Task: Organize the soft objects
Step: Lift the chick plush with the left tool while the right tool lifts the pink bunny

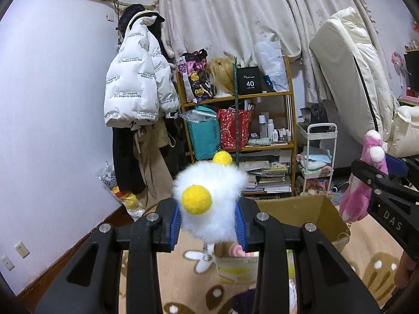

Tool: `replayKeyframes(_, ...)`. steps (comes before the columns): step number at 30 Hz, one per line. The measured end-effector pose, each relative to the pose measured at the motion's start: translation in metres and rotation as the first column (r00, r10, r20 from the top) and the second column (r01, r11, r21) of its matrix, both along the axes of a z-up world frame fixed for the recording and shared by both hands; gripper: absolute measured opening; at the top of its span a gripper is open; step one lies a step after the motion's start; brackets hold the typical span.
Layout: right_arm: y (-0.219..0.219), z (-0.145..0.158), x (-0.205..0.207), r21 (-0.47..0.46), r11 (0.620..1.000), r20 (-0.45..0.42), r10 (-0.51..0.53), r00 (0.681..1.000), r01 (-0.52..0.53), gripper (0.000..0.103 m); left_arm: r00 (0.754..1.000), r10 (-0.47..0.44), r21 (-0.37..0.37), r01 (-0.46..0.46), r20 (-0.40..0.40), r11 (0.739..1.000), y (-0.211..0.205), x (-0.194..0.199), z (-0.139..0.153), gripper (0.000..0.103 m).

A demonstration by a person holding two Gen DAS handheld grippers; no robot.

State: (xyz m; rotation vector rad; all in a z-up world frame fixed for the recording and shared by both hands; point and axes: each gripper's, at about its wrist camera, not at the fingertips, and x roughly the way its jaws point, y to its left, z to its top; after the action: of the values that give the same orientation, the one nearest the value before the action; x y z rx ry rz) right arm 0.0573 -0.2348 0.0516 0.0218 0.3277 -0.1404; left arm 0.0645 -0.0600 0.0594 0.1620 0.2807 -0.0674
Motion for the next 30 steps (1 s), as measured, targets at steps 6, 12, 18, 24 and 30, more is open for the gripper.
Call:
replayKeyframes(6, -0.007, 0.012, 0.009, -0.016, 1.000, 0.043, 0.000, 0.999, 0.001, 0.050, 1.000, -0.003, -0.030, 0.003, 0.004, 1.000, -0.003, 0.022, 0.009, 0.033)
replayKeyframes(12, -0.011, 0.011, 0.019, -0.014, 1.000, 0.044, 0.003, 0.999, -0.002, 0.050, 1.000, -0.023, -0.057, 0.022, -0.014, 0.998, -0.007, 0.036, 0.002, 0.033)
replayKeyframes(18, -0.017, -0.004, 0.032, 0.025, 1.000, 0.013, 0.011, 1.000, -0.012, 0.050, 0.998, -0.034, -0.065, 0.030, -0.060, 0.997, -0.010, 0.051, -0.015, 0.033)
replayKeyframes(24, -0.026, -0.025, 0.045, 0.085, 0.996, -0.029, 0.037, 0.999, -0.034, 0.050, 0.992, -0.042, -0.055, 0.036, -0.116, 0.998, -0.016, 0.068, -0.036, 0.033)
replayKeyframes(30, -0.034, -0.044, 0.054, 0.125, 0.990, -0.053, 0.069, 0.996, -0.062, 0.050, 0.987, -0.053, -0.024, 0.050, -0.154, 0.998, -0.024, 0.078, -0.055, 0.034)
